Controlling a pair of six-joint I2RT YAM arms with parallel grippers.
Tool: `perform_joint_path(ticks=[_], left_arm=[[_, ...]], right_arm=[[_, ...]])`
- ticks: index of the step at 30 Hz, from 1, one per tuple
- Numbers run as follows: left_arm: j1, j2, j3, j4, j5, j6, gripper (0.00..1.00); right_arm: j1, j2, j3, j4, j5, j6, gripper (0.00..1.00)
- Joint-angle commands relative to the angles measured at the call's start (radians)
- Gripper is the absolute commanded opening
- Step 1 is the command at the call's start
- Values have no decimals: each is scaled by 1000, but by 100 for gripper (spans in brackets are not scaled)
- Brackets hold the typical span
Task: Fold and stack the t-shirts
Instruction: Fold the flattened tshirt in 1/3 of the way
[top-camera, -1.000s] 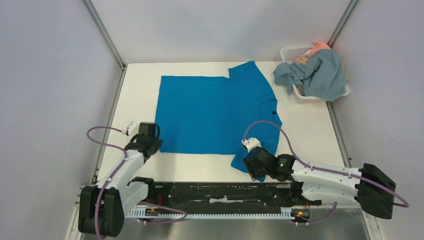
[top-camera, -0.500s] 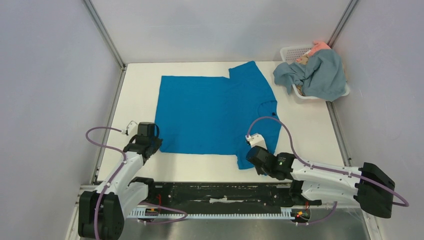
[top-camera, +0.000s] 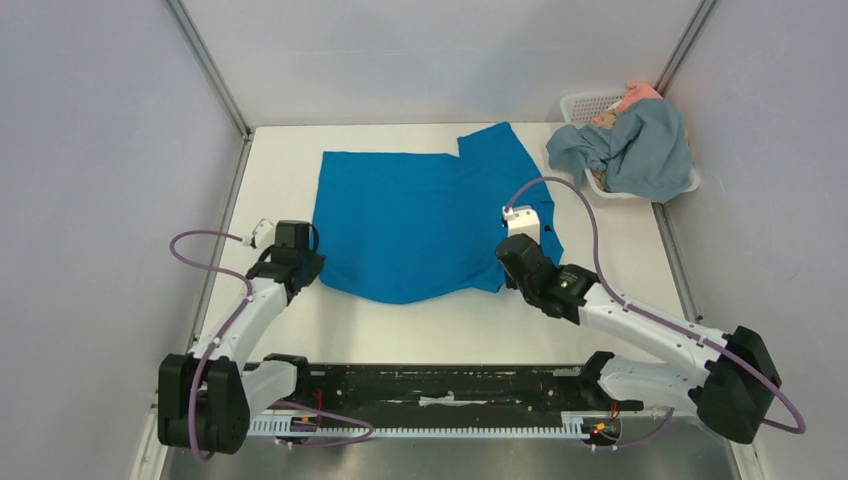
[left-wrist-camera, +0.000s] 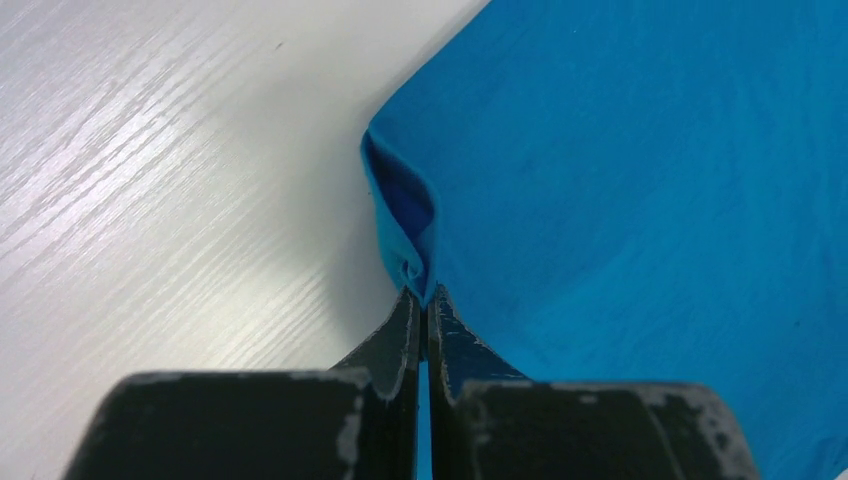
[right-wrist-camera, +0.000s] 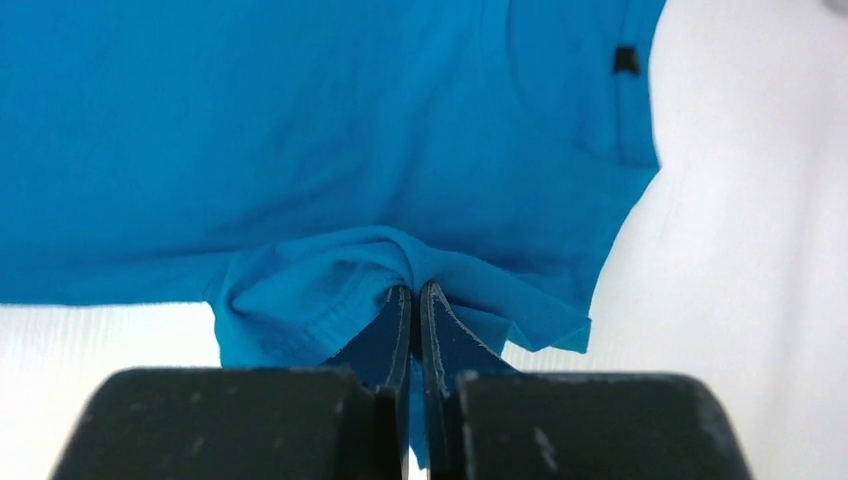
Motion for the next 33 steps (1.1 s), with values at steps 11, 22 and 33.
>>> perform_joint_path(ticks=[11, 22, 33], left_arm=[[14, 270, 273, 49, -77, -57, 2], [32, 537, 485, 29, -93, -48, 2], [83, 650, 683, -129, -89, -35, 80]], right_arm=[[-242, 248, 248, 214, -105, -202, 0], [-404, 485, 396, 270, -269, -270, 5], [-546, 814, 776, 253, -290, -350, 82]])
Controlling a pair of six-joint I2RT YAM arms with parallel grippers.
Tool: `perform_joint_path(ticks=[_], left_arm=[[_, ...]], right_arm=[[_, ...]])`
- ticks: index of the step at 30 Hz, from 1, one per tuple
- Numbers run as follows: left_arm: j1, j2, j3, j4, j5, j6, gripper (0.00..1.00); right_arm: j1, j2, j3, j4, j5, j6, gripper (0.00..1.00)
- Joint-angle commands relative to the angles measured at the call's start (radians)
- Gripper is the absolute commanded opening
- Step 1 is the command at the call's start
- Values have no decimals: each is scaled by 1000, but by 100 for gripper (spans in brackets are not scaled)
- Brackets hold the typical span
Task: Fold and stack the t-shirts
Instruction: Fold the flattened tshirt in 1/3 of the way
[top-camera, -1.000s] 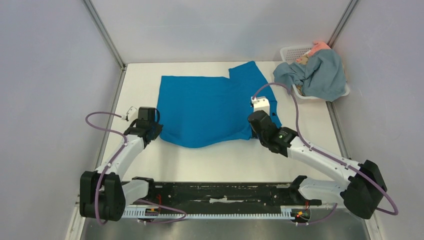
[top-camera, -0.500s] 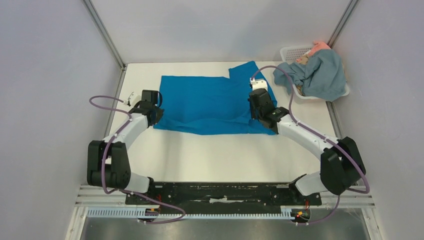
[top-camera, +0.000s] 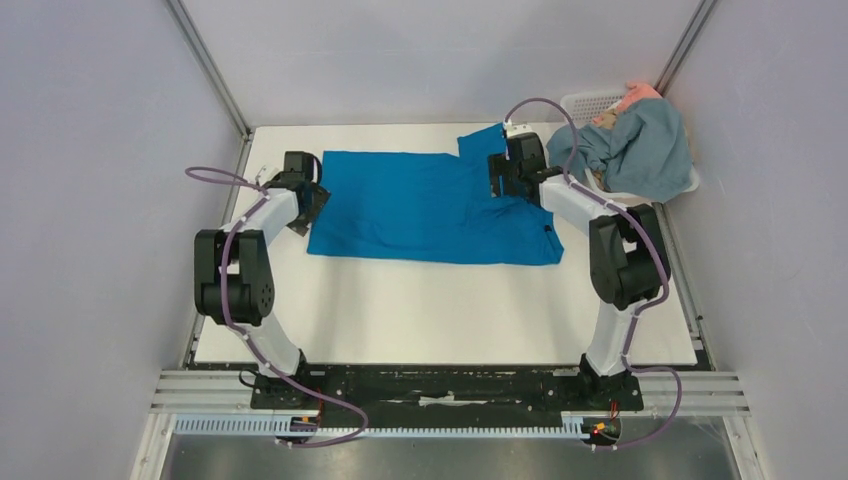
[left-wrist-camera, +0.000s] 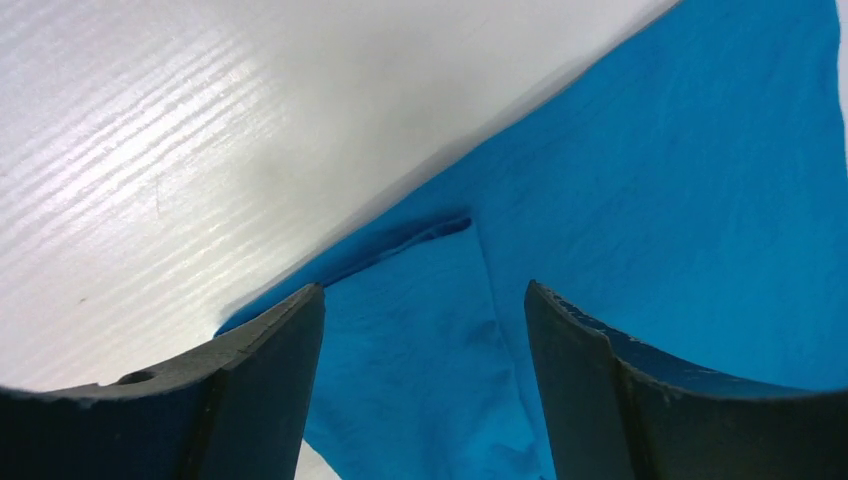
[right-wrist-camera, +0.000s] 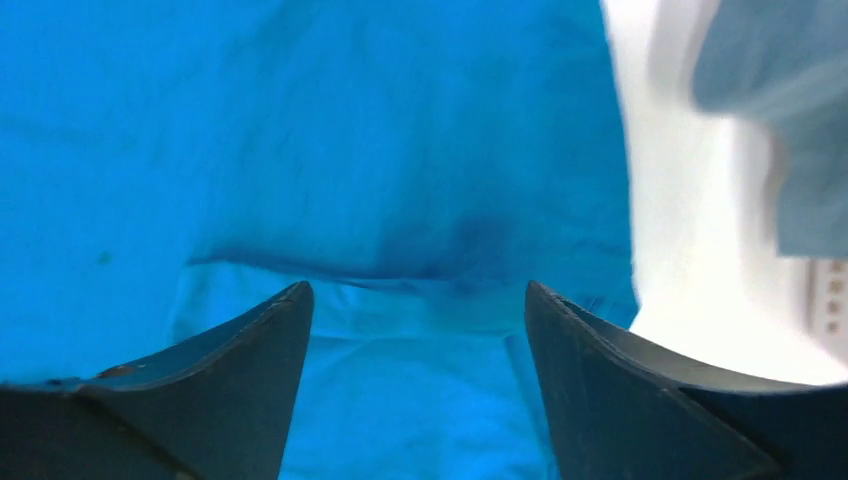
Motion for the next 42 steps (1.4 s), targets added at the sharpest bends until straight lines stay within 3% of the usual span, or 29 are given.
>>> perform_joint_path(ticks=[1, 3, 9, 11, 15, 19, 24, 31, 36, 42], left_arm=[[13, -63, 63, -92, -39, 7, 81], [12, -102, 38, -70, 2, 35, 81], [-13, -50, -26, 118, 392, 148, 83], [-31, 23, -8, 142, 486, 163, 83], [-58, 153, 37, 159, 555, 172, 84], [-59, 194, 7, 158, 556, 173, 84], [-78, 114, -147, 176, 541, 167, 84], [-133, -138, -411, 136, 427, 128, 84], [-178, -326, -569, 106, 391, 106, 85], [-271, -449, -677, 55, 357, 62, 85]], right_arm=[[-20, -17, 140, -16, 46, -31, 86], [-19, -98, 34, 26, -9, -31, 98], [6, -315, -378, 271, -314, 18, 98], [23, -306, -427, 320, -394, 26, 98], [34, -212, -391, 305, -387, 60, 98], [34, -195, -442, 305, -362, 82, 98], [36, -293, -650, 331, -333, 151, 98], [38, -597, -903, 214, -219, 297, 98], [40, -786, -1028, 97, -226, 318, 98], [70, -986, -1166, 31, -274, 356, 98]])
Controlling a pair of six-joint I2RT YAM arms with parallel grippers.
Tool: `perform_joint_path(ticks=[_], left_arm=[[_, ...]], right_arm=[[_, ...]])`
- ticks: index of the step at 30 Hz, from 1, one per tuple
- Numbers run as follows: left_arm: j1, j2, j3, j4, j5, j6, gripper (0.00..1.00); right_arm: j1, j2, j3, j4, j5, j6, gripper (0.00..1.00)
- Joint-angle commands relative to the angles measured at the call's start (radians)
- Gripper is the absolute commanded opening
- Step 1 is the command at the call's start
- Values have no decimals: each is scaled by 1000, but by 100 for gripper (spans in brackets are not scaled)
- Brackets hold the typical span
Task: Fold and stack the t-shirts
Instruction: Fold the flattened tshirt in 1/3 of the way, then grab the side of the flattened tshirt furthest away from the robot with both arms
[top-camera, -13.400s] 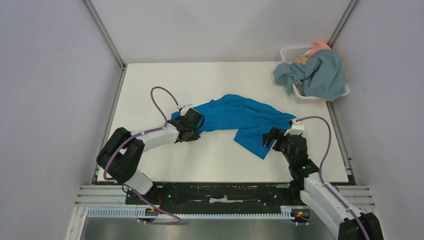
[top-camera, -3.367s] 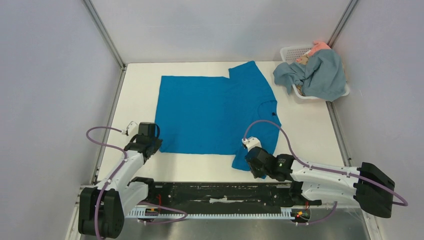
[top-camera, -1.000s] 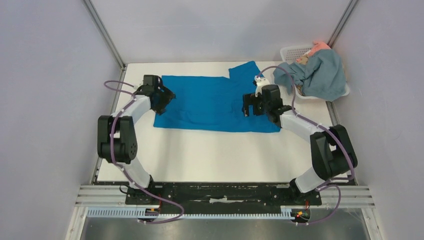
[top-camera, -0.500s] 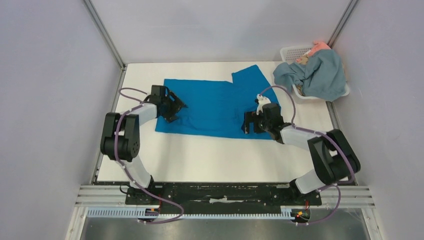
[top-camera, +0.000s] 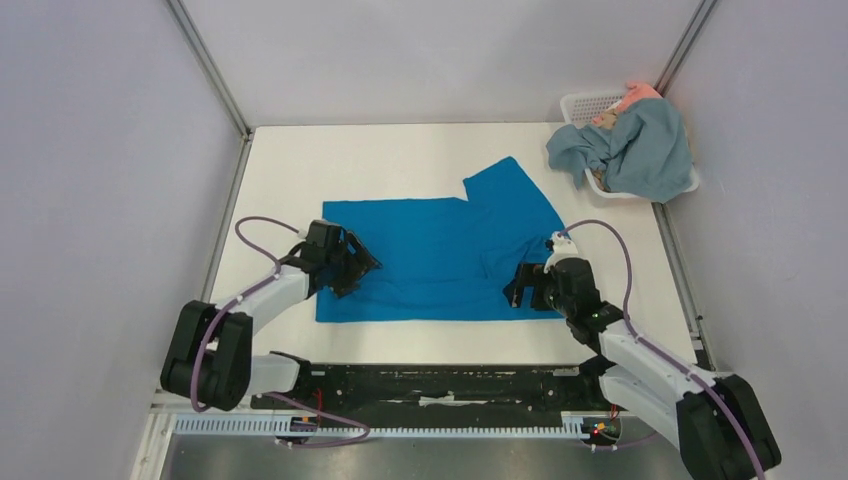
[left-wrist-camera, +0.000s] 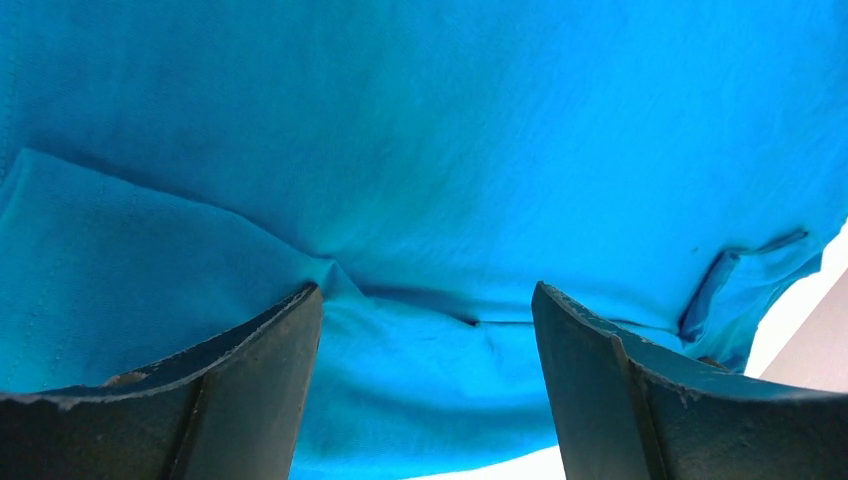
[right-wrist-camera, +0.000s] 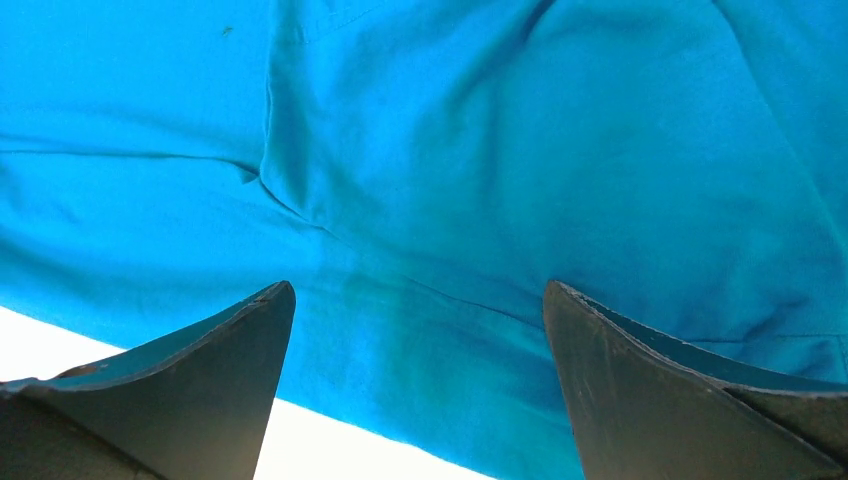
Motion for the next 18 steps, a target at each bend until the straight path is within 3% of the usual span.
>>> perform_joint_path(ticks=[1, 9, 18], left_arm=[[-55, -46, -96, -180, -99, -43, 85], [-112, -192, -120, -251, -110, -74, 85], [-118, -199, -17, -323, -182, -48, 85]], right_arm=[[29, -100, -102, -222, -5, 62, 98], [93, -319, -120, -397, 15, 143, 98], [118, -386, -131, -398, -20, 158, 98]])
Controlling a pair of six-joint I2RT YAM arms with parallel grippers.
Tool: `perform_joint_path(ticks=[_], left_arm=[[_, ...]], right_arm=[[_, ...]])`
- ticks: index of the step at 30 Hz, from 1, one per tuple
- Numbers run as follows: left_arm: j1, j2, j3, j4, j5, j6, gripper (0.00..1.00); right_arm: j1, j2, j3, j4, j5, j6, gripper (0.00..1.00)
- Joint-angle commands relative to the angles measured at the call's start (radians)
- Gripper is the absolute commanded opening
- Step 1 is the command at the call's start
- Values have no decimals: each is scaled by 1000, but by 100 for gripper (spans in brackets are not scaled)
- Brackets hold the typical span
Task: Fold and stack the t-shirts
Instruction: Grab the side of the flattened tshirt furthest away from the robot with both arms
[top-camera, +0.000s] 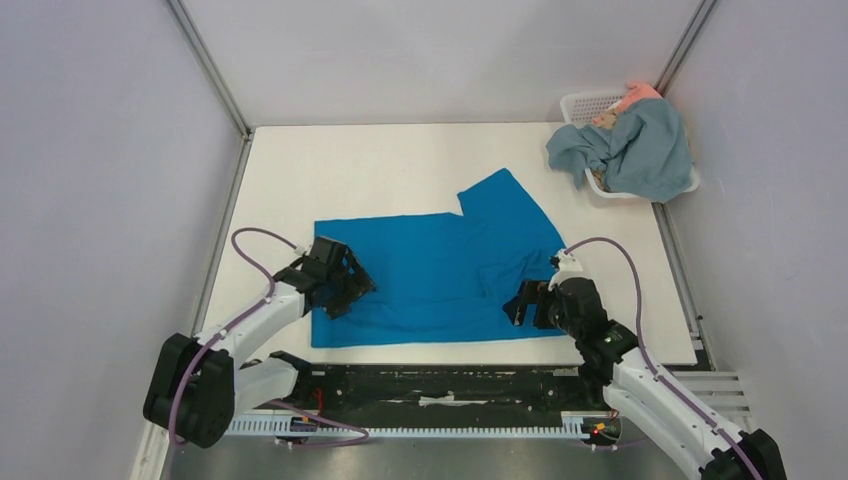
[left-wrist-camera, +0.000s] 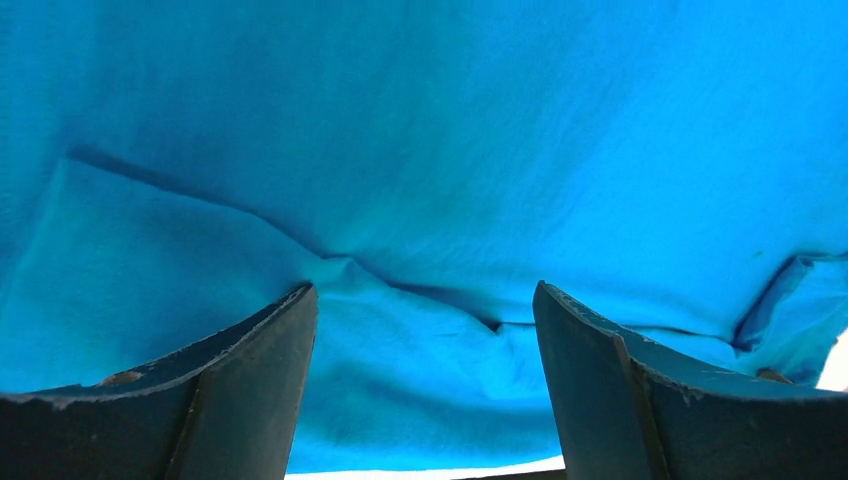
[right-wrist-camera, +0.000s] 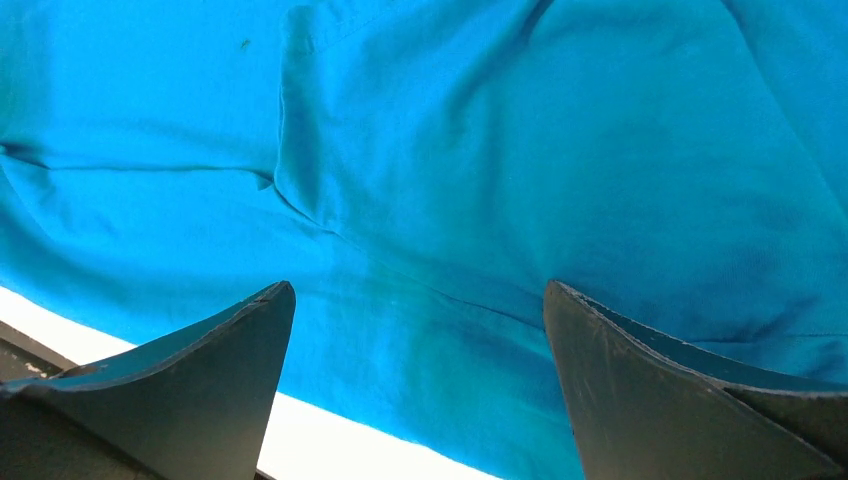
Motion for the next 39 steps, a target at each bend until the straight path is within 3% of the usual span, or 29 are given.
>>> perform_joint_path(ticks=[1, 6, 11, 17, 23, 27, 30, 33, 39], left_arm=[[-1, 11, 67, -93, -79, -3, 85], [-1, 17, 128, -95, -95, 0, 86], [11, 40, 215, -105, -138, 17, 86], [147, 117, 341, -75, -183, 61, 86], [337, 327, 452, 43, -63, 126, 86], [422, 545, 584, 51, -11, 159, 86], [446, 675, 681, 59, -11, 173, 86], [452, 784, 761, 44, 93, 206, 86], [453, 844, 765, 42, 132, 222, 78]], right_arm=[[19, -29, -34, -183, -27, 58, 98], [32, -86, -43, -264, -56, 104, 98], [33, -103, 57, -251, 21, 73, 98], [33, 2, 211, -106, 141, 13, 98], [32, 185, 315, 120, 326, 7, 98], [29, 294, 378, 187, 343, -44, 98], [23, 340, 399, 217, 346, -76, 98], [14, 366, 400, 229, 342, -83, 98], [-6, 382, 385, 248, 323, -87, 98]])
